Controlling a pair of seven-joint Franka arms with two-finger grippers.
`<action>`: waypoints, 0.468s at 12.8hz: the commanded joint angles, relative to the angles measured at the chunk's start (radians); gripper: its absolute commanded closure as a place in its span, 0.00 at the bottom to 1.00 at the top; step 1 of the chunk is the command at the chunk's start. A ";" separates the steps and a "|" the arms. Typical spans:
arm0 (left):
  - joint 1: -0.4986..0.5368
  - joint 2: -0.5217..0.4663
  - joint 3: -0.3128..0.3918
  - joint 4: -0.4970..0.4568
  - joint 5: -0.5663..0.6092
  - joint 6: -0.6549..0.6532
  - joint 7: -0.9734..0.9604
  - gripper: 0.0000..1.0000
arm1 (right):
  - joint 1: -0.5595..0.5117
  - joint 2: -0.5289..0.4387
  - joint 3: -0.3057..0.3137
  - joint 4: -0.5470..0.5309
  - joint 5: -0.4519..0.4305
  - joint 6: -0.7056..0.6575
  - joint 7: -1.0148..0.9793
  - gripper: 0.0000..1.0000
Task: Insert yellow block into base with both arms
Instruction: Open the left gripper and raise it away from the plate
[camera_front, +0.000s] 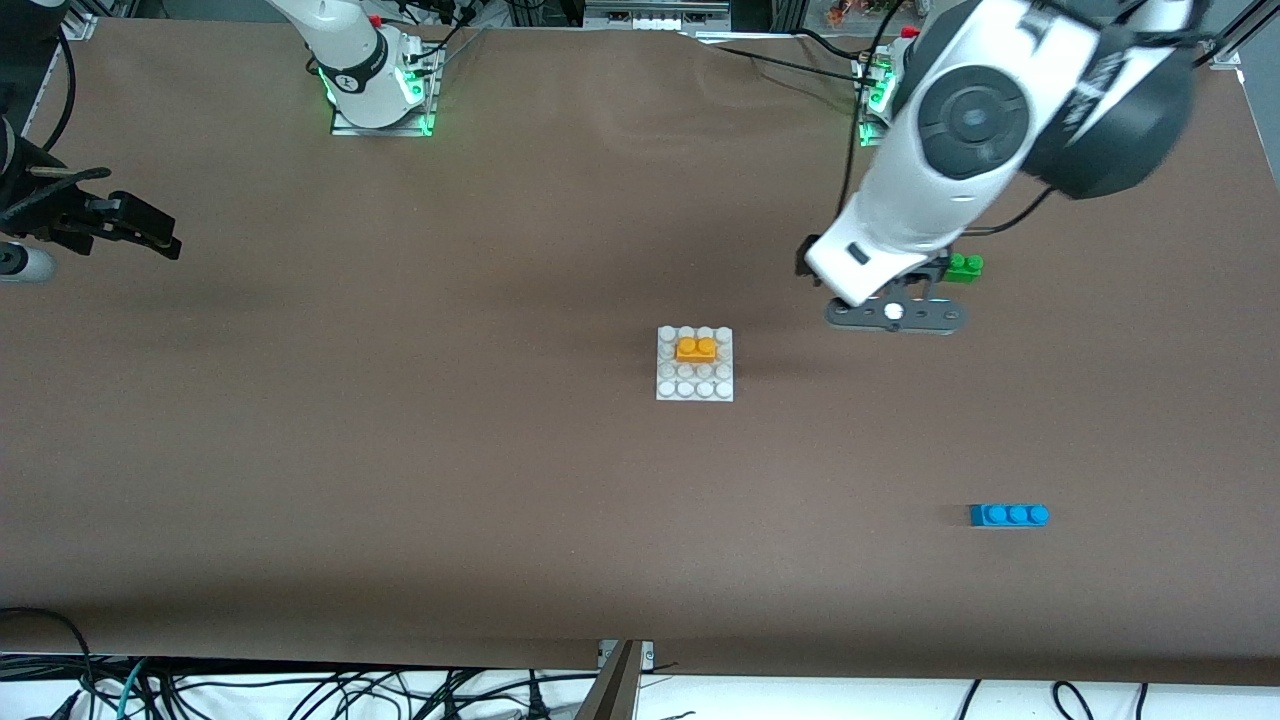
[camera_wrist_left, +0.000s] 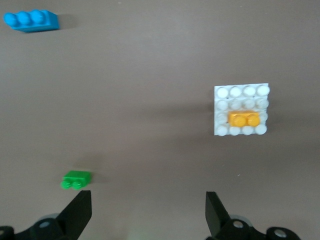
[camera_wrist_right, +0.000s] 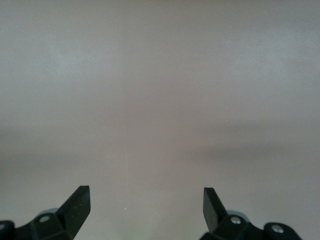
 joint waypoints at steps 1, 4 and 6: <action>0.032 -0.088 0.100 0.000 -0.064 -0.009 0.185 0.00 | -0.006 0.006 0.001 0.020 -0.001 -0.011 -0.014 0.00; -0.021 -0.318 0.321 -0.287 -0.202 0.139 0.351 0.00 | -0.004 0.006 0.001 0.020 -0.001 -0.011 -0.014 0.00; -0.016 -0.426 0.328 -0.426 -0.178 0.212 0.348 0.00 | -0.004 0.006 0.001 0.020 -0.001 -0.011 -0.014 0.00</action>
